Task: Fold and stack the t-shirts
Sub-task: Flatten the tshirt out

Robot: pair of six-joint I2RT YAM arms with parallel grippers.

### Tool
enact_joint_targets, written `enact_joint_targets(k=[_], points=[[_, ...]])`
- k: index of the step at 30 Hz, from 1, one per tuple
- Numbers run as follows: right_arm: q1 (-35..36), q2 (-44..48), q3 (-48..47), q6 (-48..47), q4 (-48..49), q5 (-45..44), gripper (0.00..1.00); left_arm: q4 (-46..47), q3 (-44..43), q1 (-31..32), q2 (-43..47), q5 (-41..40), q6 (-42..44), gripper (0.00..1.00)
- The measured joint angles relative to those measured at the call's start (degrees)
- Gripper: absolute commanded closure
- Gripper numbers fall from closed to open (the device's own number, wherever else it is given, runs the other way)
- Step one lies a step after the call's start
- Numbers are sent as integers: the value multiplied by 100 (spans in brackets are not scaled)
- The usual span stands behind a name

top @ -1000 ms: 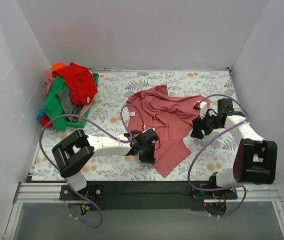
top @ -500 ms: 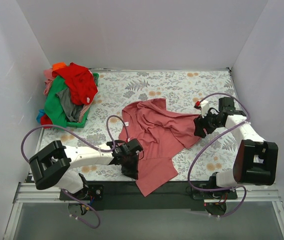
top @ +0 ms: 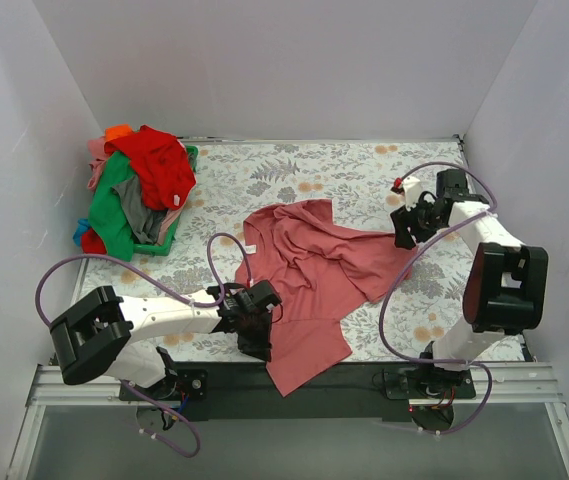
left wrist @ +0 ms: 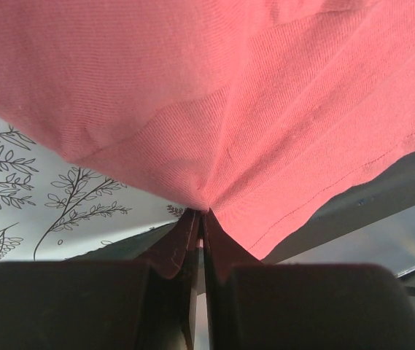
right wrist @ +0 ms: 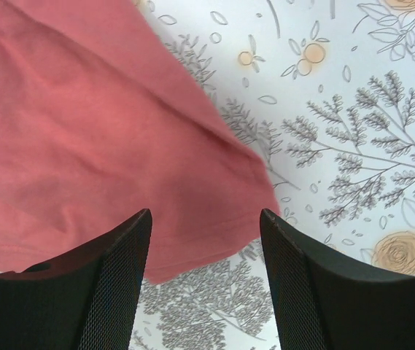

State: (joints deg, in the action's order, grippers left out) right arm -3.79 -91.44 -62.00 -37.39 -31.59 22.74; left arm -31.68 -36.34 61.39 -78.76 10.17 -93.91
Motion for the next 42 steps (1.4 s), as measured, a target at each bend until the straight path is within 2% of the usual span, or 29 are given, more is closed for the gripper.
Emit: enact_joint_targets(k=[5,10,17,19,20,21,22,26,29,35,38,42], points=[[0,-688,-595,-2,2,-94,34,28,11,0,0,7,-2,100],[0,-1189,-1110,2,-87,17,41,66,37,0,24,13,-20,100],[63,-1532,-1178,22,-219,205,48,96,50,0,24,26,-42,100],[101,-1617,-1187,13,-251,201,60,114,55,0,24,37,-42,100],[127,-1683,-1228,26,-295,190,77,125,59,0,24,39,-42,100],[140,-1735,-1268,13,-304,179,90,133,63,0,24,42,-44,100],[160,-1805,-1340,28,-326,175,98,136,63,0,24,44,-44,100],[201,-1917,-1552,153,-350,140,99,168,83,0,35,42,-68,100],[205,-1661,-1578,267,-337,186,99,199,129,-2,85,39,-107,100],[476,151,-1290,466,-168,61,99,254,260,-2,229,35,-201,100],[870,820,-1403,481,-85,-310,99,291,299,-4,267,37,-229,100],[1080,852,-1989,595,-22,-1263,99,302,343,-2,321,35,-262,100]])
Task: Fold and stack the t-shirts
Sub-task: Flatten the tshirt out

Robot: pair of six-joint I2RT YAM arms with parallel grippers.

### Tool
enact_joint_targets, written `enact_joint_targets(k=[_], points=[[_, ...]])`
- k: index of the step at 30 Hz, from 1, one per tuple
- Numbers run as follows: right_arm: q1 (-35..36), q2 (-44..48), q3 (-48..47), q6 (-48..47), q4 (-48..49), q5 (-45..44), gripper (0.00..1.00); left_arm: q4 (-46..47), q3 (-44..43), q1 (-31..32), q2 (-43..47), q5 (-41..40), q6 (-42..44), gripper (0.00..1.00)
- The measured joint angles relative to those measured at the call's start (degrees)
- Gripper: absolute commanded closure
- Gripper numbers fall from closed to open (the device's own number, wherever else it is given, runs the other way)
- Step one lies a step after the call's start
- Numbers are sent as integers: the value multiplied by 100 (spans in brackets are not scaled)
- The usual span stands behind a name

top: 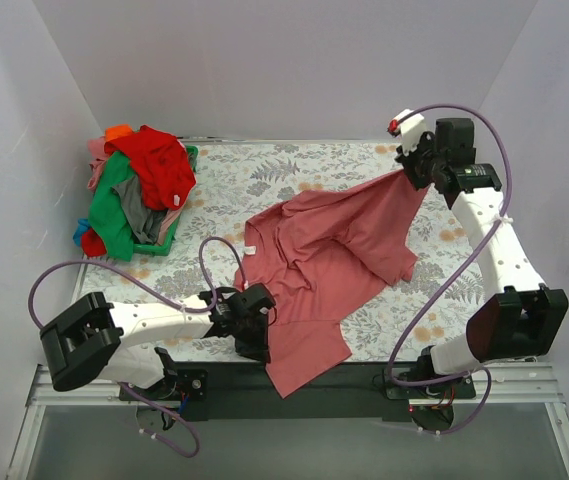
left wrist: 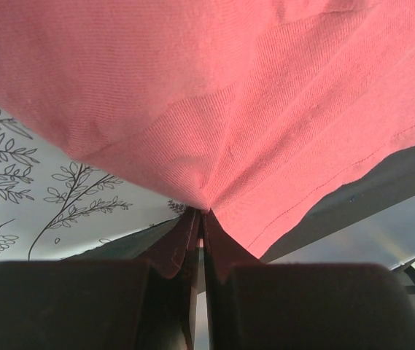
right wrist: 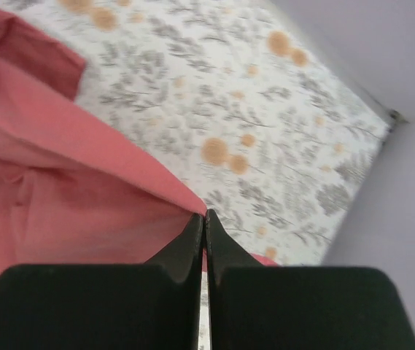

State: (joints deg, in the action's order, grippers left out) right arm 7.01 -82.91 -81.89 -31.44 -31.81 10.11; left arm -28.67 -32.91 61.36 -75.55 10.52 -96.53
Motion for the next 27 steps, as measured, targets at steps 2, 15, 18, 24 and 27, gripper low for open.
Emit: enact_joint_targets(k=[2,15,18,24,27], points=[[-68,-72,-240,66,74,-538,99,2,55,0,74,0,-31,100],[-201,-363,-745,7,382,-2339,99,-164,254,0,459,-151,-125,100],[-203,-632,-833,-79,424,-2527,99,-284,225,0,625,-260,-120,100],[-282,-896,-968,-232,437,-2839,99,-544,101,-72,1117,-509,-85,100],[-400,-793,-1071,-238,492,-2787,99,-568,101,-184,1189,-516,-50,98]])
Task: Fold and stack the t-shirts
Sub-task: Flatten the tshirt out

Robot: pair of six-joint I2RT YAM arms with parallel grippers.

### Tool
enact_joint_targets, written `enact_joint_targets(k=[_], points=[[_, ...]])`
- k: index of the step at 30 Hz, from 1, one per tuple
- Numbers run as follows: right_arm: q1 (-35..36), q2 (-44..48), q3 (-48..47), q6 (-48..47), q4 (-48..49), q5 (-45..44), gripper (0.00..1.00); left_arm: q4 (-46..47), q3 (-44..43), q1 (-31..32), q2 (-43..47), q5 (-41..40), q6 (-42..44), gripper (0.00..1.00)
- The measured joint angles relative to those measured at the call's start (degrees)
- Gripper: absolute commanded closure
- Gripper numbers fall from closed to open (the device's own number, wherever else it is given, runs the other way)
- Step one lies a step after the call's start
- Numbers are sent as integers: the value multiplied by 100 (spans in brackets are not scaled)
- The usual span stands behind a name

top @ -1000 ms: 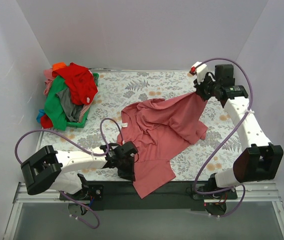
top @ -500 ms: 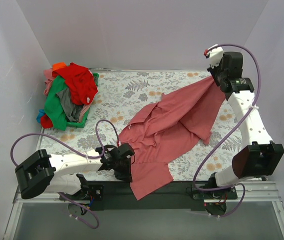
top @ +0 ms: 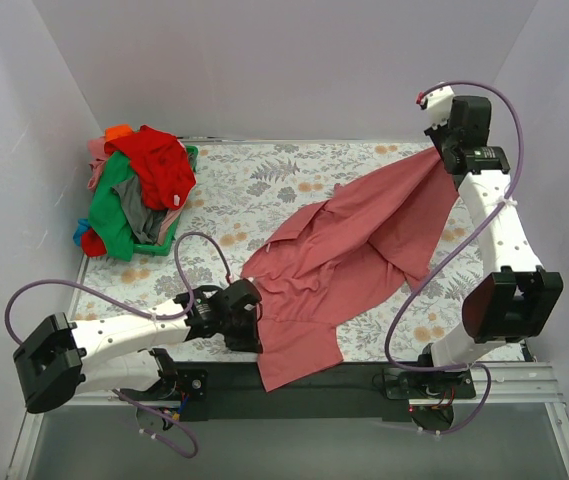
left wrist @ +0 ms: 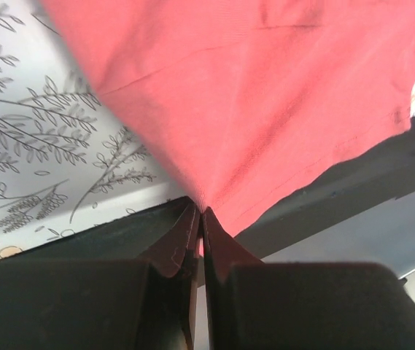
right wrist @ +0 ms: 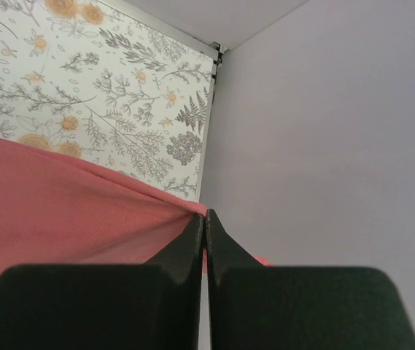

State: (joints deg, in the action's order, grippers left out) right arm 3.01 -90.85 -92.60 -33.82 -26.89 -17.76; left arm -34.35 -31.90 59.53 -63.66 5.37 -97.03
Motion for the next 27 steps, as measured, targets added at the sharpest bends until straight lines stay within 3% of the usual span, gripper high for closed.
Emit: enact_joint_targets(k=[2,3,7,11,14,20,27], points=[[-46,181,37,17,-20,216,99,4,-13,-68,-33,42,107,81],[-70,302,96,24,-28,352,99,-2,-61,-98,-76,79,184,57],[-74,892,820,66,4,964,99,-46,-581,-111,-232,160,557,32],[-63,1025,1622,107,37,1349,99,11,-1786,-337,-553,208,1193,27],[-63,1023,2277,208,17,1561,99,188,-2782,-901,-1196,310,1864,27],[-63,1078,3018,372,52,1952,99,651,-4817,-1952,-3685,308,3263,28],[-79,1322,3067,496,297,2243,99,365,-6603,-2142,-6251,-17,4273,31]])
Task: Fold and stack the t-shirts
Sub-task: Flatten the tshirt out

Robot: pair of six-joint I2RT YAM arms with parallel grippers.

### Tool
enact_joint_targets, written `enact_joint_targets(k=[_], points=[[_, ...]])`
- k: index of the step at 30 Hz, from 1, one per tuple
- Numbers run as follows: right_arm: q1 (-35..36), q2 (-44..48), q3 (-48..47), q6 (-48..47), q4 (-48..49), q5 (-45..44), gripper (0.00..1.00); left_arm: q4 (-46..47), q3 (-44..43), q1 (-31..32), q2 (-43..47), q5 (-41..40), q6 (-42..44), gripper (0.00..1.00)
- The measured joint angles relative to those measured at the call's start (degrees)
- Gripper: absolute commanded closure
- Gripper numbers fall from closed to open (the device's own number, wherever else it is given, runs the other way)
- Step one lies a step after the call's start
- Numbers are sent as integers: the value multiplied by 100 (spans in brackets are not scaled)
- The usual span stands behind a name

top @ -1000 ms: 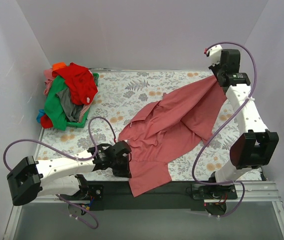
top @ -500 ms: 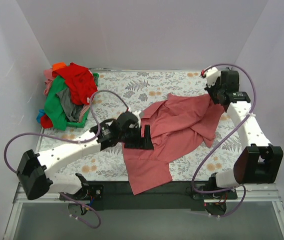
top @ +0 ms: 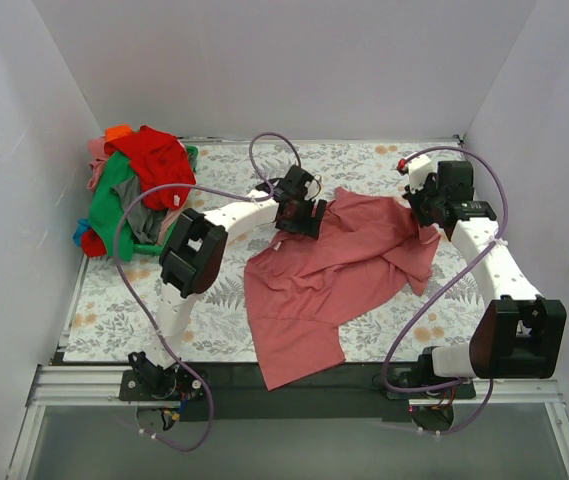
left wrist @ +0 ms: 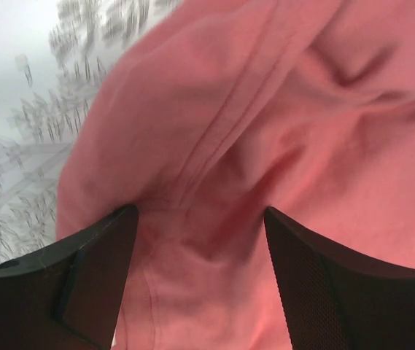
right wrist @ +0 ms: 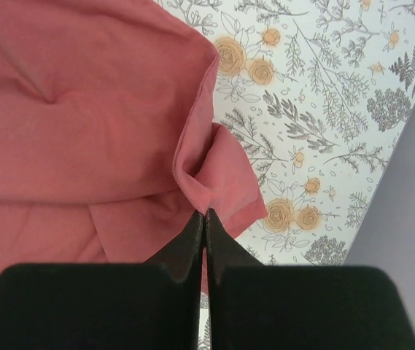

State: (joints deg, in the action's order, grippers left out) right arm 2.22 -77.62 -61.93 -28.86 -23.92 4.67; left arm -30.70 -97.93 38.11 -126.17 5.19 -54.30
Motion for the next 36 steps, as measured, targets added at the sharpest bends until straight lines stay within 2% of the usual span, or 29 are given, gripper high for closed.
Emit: enact_joint_targets(k=[8,19,22,25,28,31,36], points=[[-35,44,280,63,181,262,99,-280,-1060,61,-562,-474,345,42],[-35,44,323,151,188,476,99,-345,-1351,87,-767,-1200,358,48],[-35,42,323,166,188,509,99,-302,-1368,129,-767,-1506,393,60],[-35,42,323,170,188,542,99,-223,-1368,177,-767,-1731,422,66],[-35,42,323,170,186,579,99,-164,-1368,188,-767,-1803,446,65],[-35,42,323,170,188,597,99,-125,-1368,201,-767,-1762,439,58],[-35,42,326,170,188,603,99,74,-1305,214,-726,-1611,389,55]])
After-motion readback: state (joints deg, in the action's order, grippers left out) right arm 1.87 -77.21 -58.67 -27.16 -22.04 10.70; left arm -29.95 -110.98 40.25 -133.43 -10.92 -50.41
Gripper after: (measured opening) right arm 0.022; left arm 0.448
